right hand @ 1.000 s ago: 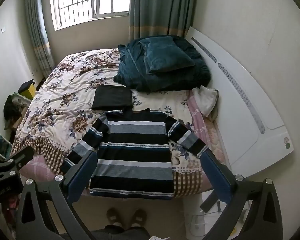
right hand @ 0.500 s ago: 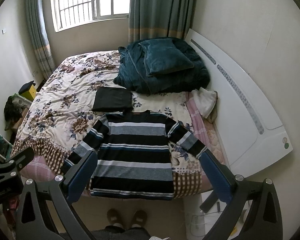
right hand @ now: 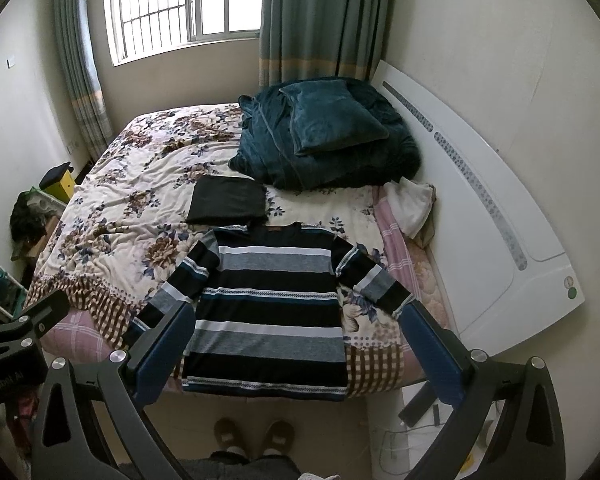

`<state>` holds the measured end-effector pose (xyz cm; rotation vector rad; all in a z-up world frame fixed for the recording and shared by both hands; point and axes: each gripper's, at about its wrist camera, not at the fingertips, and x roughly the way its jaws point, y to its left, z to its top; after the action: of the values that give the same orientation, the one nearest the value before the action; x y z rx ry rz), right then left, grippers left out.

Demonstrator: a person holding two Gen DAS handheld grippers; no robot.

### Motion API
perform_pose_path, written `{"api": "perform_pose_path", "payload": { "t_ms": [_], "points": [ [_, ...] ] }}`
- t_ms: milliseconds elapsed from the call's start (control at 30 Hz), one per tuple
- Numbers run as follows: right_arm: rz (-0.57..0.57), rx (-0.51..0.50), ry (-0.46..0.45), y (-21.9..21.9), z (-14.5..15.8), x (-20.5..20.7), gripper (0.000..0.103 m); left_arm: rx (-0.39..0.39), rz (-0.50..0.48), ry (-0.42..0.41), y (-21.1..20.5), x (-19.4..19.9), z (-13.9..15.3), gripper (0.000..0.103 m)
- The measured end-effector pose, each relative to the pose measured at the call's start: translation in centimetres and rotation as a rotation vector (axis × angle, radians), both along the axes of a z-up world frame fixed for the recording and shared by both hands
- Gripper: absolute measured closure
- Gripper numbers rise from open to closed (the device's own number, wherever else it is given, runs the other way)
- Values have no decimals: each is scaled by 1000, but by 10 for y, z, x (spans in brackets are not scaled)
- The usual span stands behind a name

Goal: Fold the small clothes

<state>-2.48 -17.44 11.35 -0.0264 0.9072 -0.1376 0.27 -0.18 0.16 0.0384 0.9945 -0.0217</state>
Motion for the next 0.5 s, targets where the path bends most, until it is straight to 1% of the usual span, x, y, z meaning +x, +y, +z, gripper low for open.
{"api": "perform_pose_path", "payload": {
  "t_ms": [233,367,500],
  "points": [
    [2,-1,-4,0,5,-1,0,-2,2,-4,1,-2,0,0],
    [0,1,-6,0,3,-3,0,-3,2,-7,1,-2,0,0],
    [3,4,-7,0,10,-1,0,-3,1,-9,1,-3,0,0]
  ]
}}
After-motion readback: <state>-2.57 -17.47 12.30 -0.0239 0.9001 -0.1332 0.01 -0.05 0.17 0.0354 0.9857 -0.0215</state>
